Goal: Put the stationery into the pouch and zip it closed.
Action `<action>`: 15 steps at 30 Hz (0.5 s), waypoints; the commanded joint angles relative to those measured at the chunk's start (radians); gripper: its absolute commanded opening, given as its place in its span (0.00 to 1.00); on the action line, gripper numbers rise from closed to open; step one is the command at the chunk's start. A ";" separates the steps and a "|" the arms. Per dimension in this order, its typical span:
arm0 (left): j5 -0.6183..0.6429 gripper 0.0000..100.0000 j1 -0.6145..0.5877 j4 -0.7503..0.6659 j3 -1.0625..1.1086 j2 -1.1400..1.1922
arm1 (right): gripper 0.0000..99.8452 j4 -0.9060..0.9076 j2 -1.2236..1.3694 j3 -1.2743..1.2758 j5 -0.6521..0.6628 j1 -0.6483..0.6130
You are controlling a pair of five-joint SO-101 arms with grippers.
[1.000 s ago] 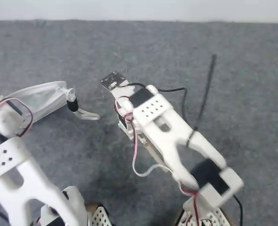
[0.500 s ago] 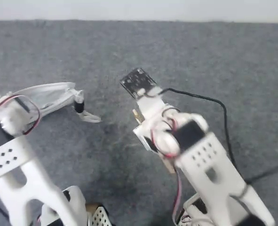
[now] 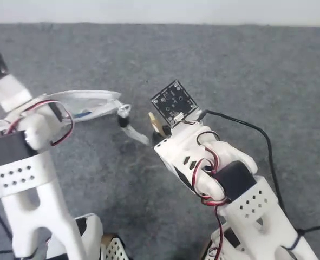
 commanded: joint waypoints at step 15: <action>0.015 0.01 0.110 -0.005 -0.042 -0.006 | 0.01 -0.381 -0.194 -0.011 -0.012 -0.110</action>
